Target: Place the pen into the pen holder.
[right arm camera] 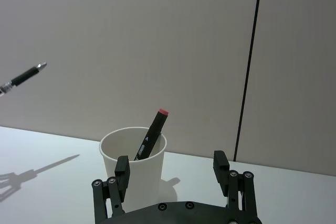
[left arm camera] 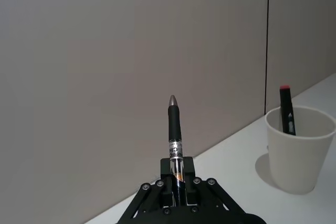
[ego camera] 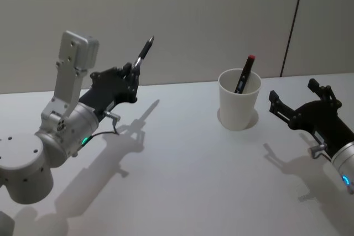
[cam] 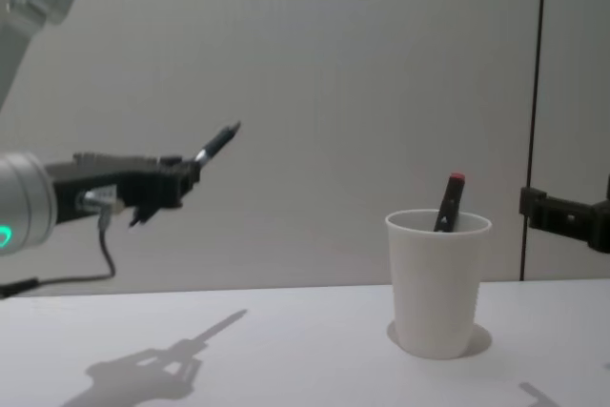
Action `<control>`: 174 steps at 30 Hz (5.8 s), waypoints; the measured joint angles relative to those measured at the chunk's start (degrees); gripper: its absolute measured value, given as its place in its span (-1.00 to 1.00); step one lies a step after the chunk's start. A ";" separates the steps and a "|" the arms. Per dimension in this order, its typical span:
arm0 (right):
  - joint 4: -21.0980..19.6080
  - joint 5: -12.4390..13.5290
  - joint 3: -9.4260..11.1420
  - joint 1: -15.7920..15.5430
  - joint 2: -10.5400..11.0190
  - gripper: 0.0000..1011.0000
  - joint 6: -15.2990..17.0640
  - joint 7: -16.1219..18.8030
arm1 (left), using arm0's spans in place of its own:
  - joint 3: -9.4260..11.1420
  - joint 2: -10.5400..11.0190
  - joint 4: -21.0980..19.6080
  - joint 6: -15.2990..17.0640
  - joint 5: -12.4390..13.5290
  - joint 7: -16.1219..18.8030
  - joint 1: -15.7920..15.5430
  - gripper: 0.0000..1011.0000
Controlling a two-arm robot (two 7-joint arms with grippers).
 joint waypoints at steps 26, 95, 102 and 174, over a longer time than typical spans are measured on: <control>0.00 0.00 0.00 0.00 0.00 0.98 0.00 0.00 | 1.73 -3.52 -1.66 -3.39 -2.84 -12.48 -2.36 -0.74; -2.65 7.72 1.17 -2.65 2.27 0.98 -0.80 6.74 | 4.30 -5.50 -0.88 -1.14 -4.85 -26.66 -4.31 -0.74; -4.04 12.68 1.75 -4.22 3.22 0.98 -1.08 9.10 | 4.34 -5.54 -0.88 -1.09 -4.81 -26.70 -4.31 -0.74; 8.80 49.25 -0.40 7.77 -5.11 0.98 5.92 26.81 | 4.37 -5.53 -0.88 -1.09 -4.81 -26.76 -4.30 -0.74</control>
